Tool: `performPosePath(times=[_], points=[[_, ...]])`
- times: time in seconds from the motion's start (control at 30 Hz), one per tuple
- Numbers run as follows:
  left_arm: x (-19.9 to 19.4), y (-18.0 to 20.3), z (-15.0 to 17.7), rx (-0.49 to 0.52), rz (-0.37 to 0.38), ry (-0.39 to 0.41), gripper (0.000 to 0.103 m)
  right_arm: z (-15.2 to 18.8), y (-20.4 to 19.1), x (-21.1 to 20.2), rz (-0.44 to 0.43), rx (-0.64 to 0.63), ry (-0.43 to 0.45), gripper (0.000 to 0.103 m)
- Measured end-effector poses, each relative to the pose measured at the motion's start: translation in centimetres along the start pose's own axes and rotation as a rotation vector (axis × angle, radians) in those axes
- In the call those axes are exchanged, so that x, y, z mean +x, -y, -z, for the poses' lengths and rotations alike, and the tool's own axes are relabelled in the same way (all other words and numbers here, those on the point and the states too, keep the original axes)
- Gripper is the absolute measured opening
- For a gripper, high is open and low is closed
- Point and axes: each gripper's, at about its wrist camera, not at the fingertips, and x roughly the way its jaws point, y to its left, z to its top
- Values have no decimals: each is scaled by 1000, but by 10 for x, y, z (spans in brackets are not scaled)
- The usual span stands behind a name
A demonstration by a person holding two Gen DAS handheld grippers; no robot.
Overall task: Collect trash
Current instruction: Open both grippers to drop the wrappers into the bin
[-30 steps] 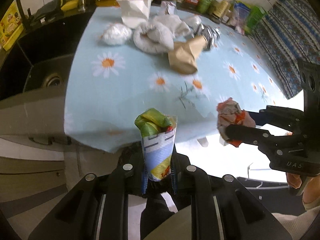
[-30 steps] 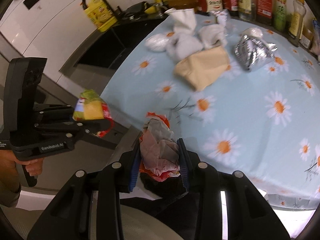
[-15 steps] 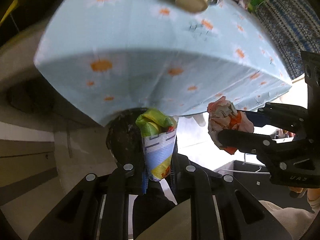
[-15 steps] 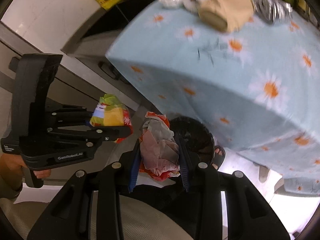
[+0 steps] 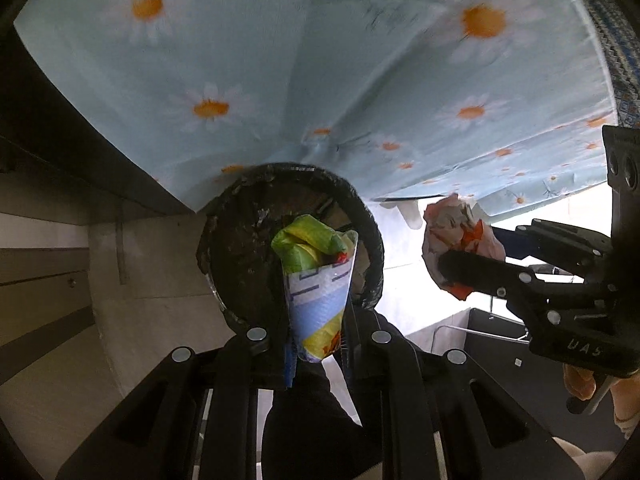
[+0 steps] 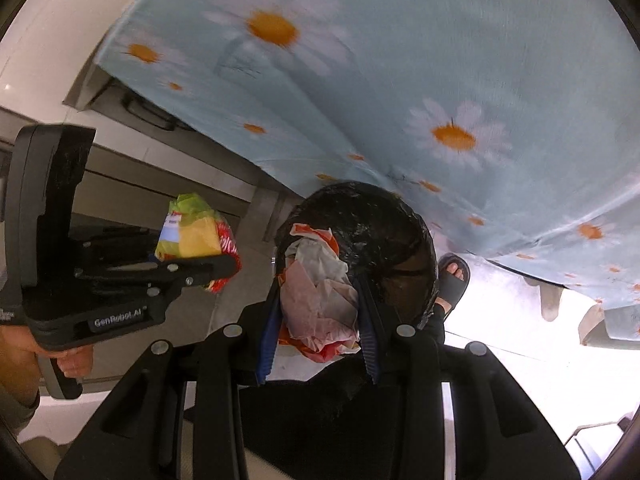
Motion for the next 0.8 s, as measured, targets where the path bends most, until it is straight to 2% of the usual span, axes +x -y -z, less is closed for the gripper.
performPosePath(times=[0.27,0.33,0.4,0.8], points=[[32,-12,-3,-52,31,-69,21,3,13,27,-21,58,-13,40],[35,-10,-4,-58,28,-72,35,3,17,30,-31,77,-11,50],[37,-9,-4,-62,24,-70,41,3,20,30,-32,91,-7,53],[24,-15,0,-91,14,-76,42,7,31,3,-26,111,13,56]])
